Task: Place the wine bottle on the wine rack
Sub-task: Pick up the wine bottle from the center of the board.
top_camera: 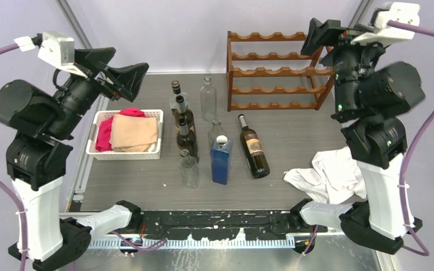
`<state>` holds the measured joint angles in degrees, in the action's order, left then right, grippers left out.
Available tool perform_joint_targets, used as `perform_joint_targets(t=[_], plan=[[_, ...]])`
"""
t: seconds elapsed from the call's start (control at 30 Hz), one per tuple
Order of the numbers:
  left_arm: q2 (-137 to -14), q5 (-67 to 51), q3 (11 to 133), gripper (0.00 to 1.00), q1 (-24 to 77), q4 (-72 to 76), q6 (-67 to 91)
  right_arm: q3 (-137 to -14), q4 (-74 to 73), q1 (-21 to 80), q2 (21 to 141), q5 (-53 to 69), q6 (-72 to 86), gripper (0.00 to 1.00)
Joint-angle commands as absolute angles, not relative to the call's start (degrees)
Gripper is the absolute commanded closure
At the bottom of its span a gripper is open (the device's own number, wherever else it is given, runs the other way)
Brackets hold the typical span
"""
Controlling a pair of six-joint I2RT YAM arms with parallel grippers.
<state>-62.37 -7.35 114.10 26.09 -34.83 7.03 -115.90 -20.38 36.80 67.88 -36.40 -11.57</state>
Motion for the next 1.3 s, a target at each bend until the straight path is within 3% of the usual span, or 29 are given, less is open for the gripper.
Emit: perform_joint_targets(t=[0.0,0.27,0.43,0.53,0.73,0.97,1.1,1.27], plan=[[-62.5,-11.9,110.8,0.01,18.9,-36.7,13.2,-119.9,-29.2,27.9,71.8,-31.2,-5.5,0.0],[-66.7,-11.2,109.9,0.03,7.7,-48.1,17.7,-120.9,-39.6,11.8,76.0,-17.2,-2.9,0.0],[-76.2,11.6,119.7,0.03,17.8,-64.2,14.6,-120.3,-47.8,5.7,77.8,-5.7,-6.0,0.0],[-78.6,15.2,121.4,0.03,21.5,-66.6,14.1,-118.8,-51.6,3.3,77.7,1.3,-9.2,0.0],[-70.2,7.5,107.3,0.01,25.5,-53.0,15.5,-112.0,-54.4,0.8,76.3,12.2,-11.8,0.0],[-57.9,2.0,90.4,0.0,26.8,-42.7,19.6,-115.3,-69.2,-0.2,81.4,24.4,-15.4,0.0],[-51.8,1.0,82.8,0.0,27.0,-40.8,19.9,-111.7,-72.1,-0.5,80.5,33.1,-17.0,0.0],[-44.8,-3.1,73.6,0.01,27.0,-41.3,21.1,-102.3,-69.8,-0.7,74.6,34.4,-17.1,0.0]])
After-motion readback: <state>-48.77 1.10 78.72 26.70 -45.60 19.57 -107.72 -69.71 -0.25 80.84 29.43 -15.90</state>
